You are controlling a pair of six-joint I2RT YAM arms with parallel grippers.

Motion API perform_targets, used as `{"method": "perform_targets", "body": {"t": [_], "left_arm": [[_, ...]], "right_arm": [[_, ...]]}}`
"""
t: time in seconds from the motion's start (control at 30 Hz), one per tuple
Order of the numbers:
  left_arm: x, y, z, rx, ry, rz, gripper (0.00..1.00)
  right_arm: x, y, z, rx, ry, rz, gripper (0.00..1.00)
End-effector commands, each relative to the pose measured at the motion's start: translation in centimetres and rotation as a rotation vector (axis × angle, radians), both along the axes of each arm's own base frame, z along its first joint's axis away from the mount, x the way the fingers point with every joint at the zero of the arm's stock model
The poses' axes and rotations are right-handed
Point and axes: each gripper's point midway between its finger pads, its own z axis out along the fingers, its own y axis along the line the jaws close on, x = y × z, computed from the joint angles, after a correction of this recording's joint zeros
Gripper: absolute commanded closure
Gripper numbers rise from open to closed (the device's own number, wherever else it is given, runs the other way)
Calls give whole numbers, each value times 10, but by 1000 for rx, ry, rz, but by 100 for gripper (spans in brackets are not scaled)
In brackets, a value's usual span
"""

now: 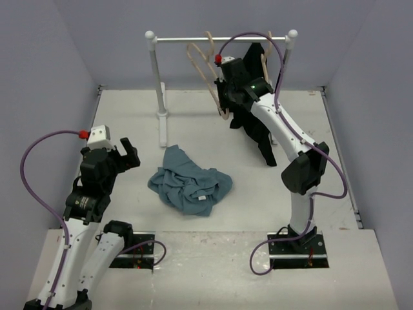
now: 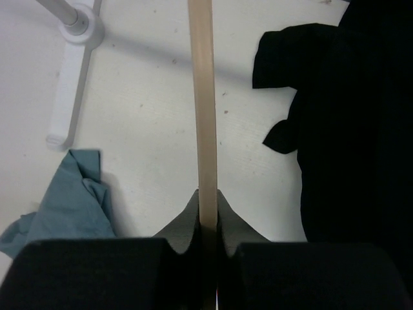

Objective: Place the t-shirt on the hanger
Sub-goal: Pick up the hanger from the clothesline, then place the T-shirt on the hanger.

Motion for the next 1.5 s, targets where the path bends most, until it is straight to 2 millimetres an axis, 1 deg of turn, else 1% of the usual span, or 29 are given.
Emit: {"method": "perform_targets", "body": {"t": [0.0,0.1,0.13,0.17,0.23,0.33,0.4,0.43,0.47,0.5,0.53,0.57,0.6,0.63,0.67,0.7,0.73,0.77,0.8,0.83,0.9,0.97,1.0,1.03,1.1,1.2,1.33,1.4,1.47], "left_arm": [[6,-3,6,-27,-30,3,0],[9,-7,7,-23,-23,-21,0],[10,-11,9,-20,-23,-44,0],[13,-20,7,-24,-1,-99,0],[16,-37,16,-56,7,-185,0],[24,-63,18,-105,48,-306,0],[33,-75,9,-106,103,-350,0],[37,-81,-1,-102,144,-367,0],[39,-87,-8,-91,169,-389,0],[38,-92,-9,-84,176,-409,0],[39,-104,-23,-56,233,-437,0],[38,-114,-33,-26,270,-457,0],[34,-122,-34,-4,274,-473,0],[32,-132,-38,17,288,-490,0],[23,-153,-45,55,313,-544,0],[12,-172,-52,100,337,-590,0],[10,-177,-58,132,358,-590,1],[3,-188,-66,167,382,-619,4],[-5,-200,-69,198,391,-658,5],[-6,-205,-73,212,401,-668,6],[-22,-230,-78,273,412,-752,10],[-27,-246,-85,334,428,-794,15],[-32,-256,-82,352,423,-823,16],[-33,-261,-86,384,435,-832,18],[-36,-271,-85,442,441,-858,19],[-34,-280,-85,498,442,-875,22],[-26,-283,-101,569,479,-863,34],[-27,-280,-111,605,519,-859,42],[-29,-279,-117,614,538,-863,49]], "right_arm": [[-7,-3,45,69,-92,-6,100],[-10,-4,56,101,-113,-19,100],[-9,-4,64,115,-134,-25,100],[-12,-7,75,133,-157,-38,100],[-15,-10,96,169,-206,-49,100],[-28,-17,126,221,-265,-48,100],[-40,-22,143,248,-294,-39,100],[-44,-24,145,250,-296,-35,100],[-49,-27,141,243,-283,-33,100],[-55,-30,145,245,-285,-31,100],[-68,-37,128,223,-245,-29,100],[-79,-42,134,235,-255,-23,100],[-89,-47,135,245,-260,-18,100],[-97,-51,115,228,-223,-19,100],[-112,-58,97,225,-194,-17,100],[-131,-67,90,244,-192,-15,100],[-146,-75,85,260,-195,-17,100],[-160,-83,81,271,-195,-21,100],[-171,-89,76,267,-184,-27,100],[-178,-95,73,270,-186,-37,100],[-202,-117,64,273,-192,-78,100],[-223,-139,65,295,-241,-132,100],[-230,-146,65,297,-246,-146,100],[-235,-152,65,299,-252,-161,100],[-247,-165,68,300,-271,-189,100],[-258,-177,69,297,-286,-211,100],[-268,-185,73,315,-308,-224,100],[-273,-190,76,322,-324,-231,100],[-276,-194,78,323,-334,-238,100]]}}
